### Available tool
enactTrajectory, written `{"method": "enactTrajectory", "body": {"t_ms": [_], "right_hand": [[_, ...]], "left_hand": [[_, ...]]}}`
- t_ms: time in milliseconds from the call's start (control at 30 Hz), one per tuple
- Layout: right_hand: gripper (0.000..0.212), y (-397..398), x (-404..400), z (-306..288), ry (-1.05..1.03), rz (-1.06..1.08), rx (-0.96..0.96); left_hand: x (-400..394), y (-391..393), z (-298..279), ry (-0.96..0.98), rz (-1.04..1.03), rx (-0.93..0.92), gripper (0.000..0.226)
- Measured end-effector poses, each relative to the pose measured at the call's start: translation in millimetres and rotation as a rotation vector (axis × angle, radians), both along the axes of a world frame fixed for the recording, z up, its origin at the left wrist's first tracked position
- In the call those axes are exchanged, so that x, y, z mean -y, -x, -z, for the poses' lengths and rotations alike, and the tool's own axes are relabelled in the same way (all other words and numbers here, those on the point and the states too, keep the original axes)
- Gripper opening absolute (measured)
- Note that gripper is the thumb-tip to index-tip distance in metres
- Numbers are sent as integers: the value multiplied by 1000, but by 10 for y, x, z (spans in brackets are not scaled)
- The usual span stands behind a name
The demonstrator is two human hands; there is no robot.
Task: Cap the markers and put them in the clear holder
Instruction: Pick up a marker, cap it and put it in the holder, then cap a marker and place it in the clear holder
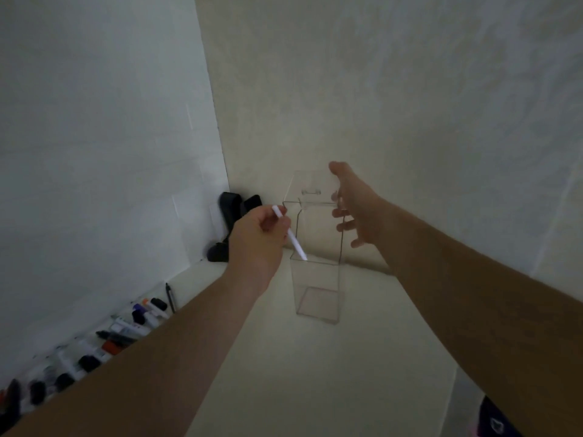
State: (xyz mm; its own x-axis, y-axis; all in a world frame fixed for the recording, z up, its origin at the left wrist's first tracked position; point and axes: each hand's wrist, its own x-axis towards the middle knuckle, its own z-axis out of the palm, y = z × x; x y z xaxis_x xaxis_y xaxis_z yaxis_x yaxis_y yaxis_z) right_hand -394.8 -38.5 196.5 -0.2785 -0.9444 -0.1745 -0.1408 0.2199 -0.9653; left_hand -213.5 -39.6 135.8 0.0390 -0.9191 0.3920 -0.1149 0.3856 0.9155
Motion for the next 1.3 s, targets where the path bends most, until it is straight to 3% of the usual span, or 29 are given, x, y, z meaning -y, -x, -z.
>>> {"method": "enactTrajectory", "body": {"t_ms": [167, 333, 433, 500, 600, 800, 900, 1000, 1067, 1167, 1300], "right_hand": [[89, 65, 42, -196, -100, -11, 37], [88, 196, 100, -232, -102, 6, 101], [83, 243, 161, -194, -76, 55, 184], [79, 249, 207, -160, -57, 92, 236], [76, 243, 247, -70, -21, 145, 300], [57, 209, 245, 178, 47, 52, 327], [42, 190, 217, 181, 124, 150, 357], [17, 134, 94, 167, 430, 463, 177], [11, -33, -166, 197, 690, 513, -18], [25, -510, -634, 400, 932, 200, -225], [27, -1353, -619, 1016, 732, -349, -542]], "left_hand": [[11, 178, 7, 45, -89, 147, 17], [54, 155, 109, 162, -30, 489, 14], [54, 131, 190, 258, 22, 753, 32], [53, 119, 257, 333, 5, 881, 31], [47, 82, 302, 378, 3, 932, 31], [36, -3, 323, 395, 54, 955, 31], [13, -60, 333, 353, 101, 846, 25], [7, -263, 367, 415, 23, 694, 22], [16, -497, 424, 403, -32, 649, 22], [-48, -949, 626, 310, -134, 594, 19], [-226, -1635, 1129, 140, -143, 723, 17]]}}
